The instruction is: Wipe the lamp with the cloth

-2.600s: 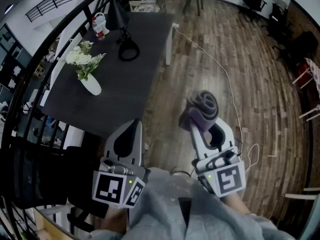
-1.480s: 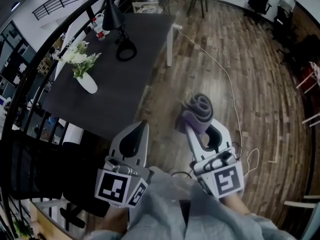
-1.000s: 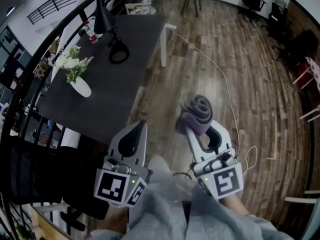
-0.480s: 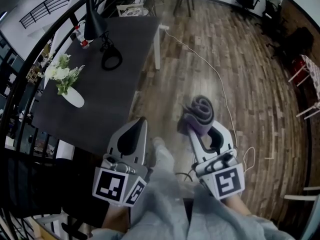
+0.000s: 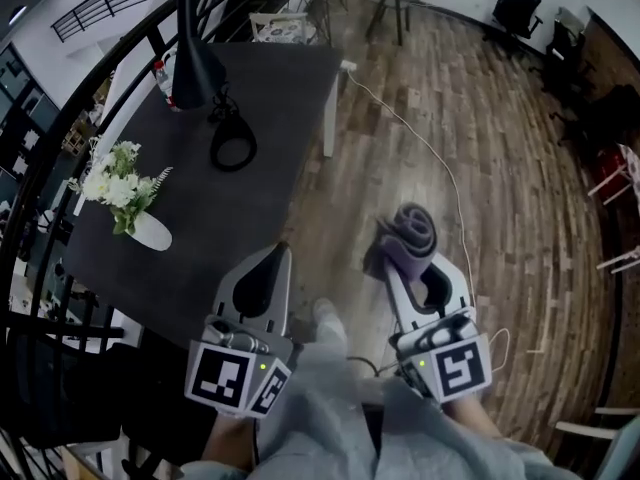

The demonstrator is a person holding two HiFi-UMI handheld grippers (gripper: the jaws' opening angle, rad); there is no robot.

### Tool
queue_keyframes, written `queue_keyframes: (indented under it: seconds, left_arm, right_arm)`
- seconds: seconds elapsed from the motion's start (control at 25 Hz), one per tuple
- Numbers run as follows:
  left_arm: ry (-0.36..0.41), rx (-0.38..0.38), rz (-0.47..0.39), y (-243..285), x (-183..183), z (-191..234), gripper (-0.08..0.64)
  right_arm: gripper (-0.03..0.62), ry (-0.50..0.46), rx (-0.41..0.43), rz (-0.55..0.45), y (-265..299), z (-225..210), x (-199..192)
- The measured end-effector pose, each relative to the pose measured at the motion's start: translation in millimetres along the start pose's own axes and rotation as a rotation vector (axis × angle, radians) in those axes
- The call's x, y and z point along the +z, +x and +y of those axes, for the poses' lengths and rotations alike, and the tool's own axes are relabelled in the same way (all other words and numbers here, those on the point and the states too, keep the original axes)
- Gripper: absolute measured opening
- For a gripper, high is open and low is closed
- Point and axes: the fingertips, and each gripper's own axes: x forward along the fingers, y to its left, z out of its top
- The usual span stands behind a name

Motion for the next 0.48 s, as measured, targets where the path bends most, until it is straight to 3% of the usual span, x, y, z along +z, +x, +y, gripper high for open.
queue_keyframes:
  seconds: [0.48]
  left_arm:
    - [-0.018,0.113,-0.006,94.0,15.8,98.9,0.005]
  right_arm:
    - [0.11,-0.019,0.111,-0.007,147.8,-37.1,5.9]
